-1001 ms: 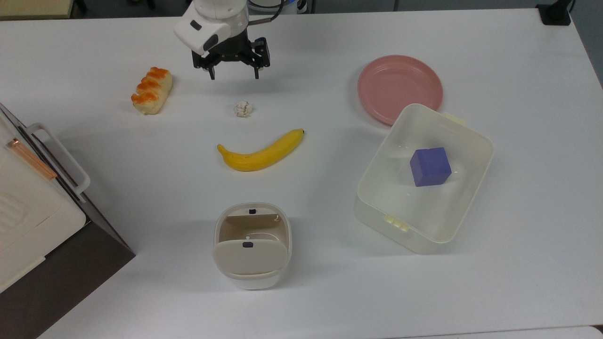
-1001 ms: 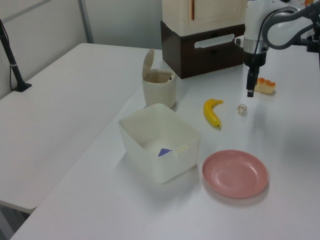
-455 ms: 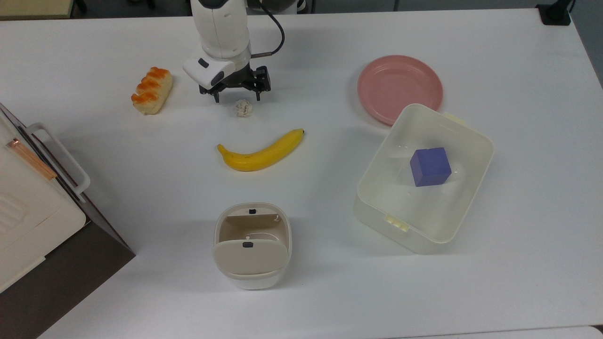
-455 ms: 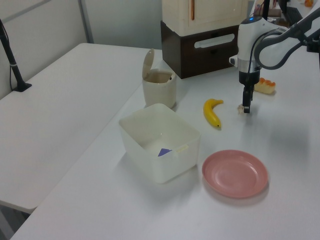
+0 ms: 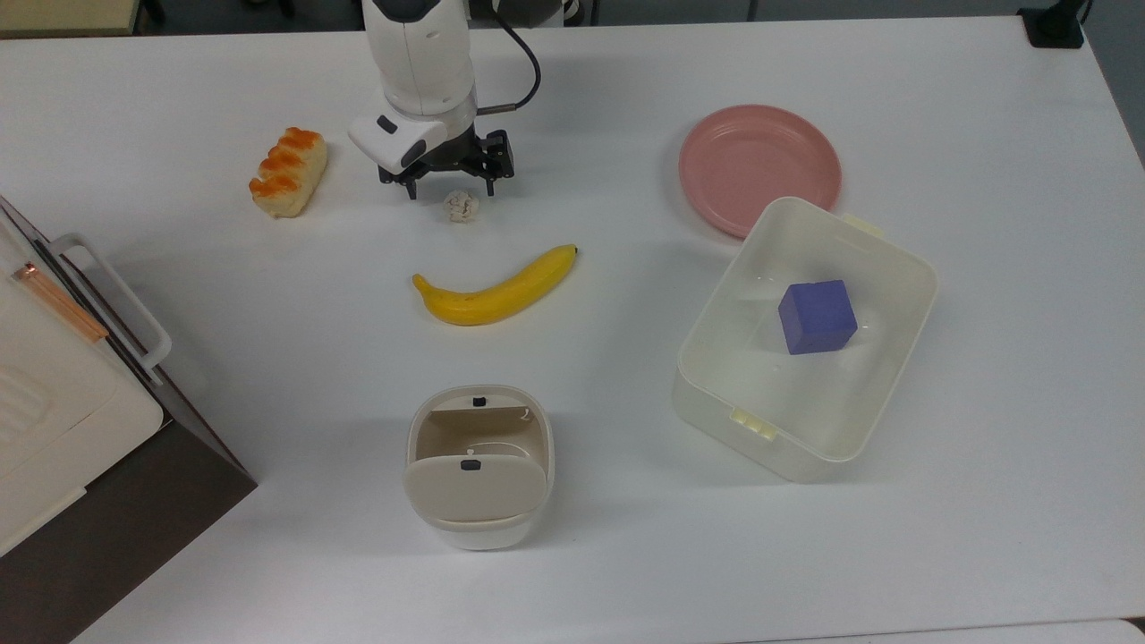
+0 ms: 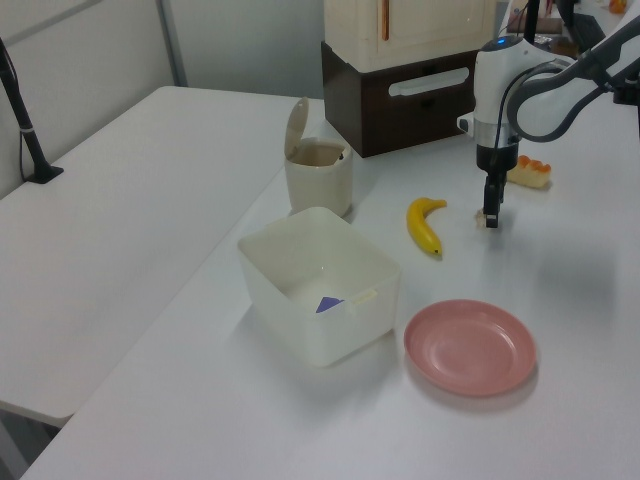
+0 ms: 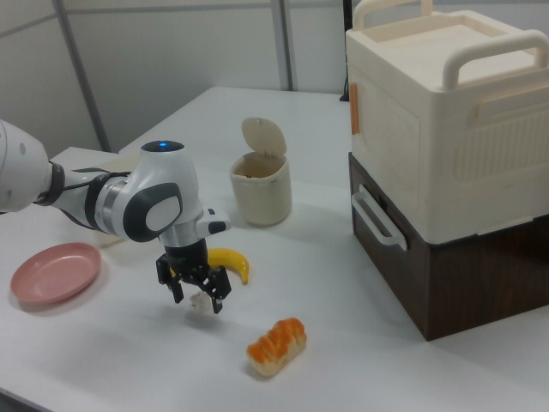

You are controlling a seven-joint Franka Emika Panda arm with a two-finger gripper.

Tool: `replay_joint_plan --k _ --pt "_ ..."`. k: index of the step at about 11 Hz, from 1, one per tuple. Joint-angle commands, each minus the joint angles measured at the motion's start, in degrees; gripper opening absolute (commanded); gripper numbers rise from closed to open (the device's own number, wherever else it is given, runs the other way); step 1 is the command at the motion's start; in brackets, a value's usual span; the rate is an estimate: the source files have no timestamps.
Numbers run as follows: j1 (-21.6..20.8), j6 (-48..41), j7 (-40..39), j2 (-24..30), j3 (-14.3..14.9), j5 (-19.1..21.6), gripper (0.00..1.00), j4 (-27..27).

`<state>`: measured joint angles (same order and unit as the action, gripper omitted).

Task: Grab it up and put it in the trash
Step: 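Close the gripper on the small white cube and lift it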

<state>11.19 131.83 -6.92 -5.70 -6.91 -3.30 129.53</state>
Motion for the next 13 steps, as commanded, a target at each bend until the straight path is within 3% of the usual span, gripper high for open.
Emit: replay_joint_plan --k 1,4,6,11,13 --pt "-0.29 2.91 0.07 -2.11 0.14 -0.83 1.0 -1.03" --pt "-0.38 3.0 0.24 -3.44 0.14 -1.62 0.97 -1.56" --pt "-0.46 3.0 0.33 -3.88 0.14 -1.62 0.85 -1.56" --pt "-0.81 3.0 0.33 -3.79 0.14 -1.71 0.38 -1.74" --pt "-0.81 2.91 0.42 -3.61 0.14 -1.62 0.33 -1.82"
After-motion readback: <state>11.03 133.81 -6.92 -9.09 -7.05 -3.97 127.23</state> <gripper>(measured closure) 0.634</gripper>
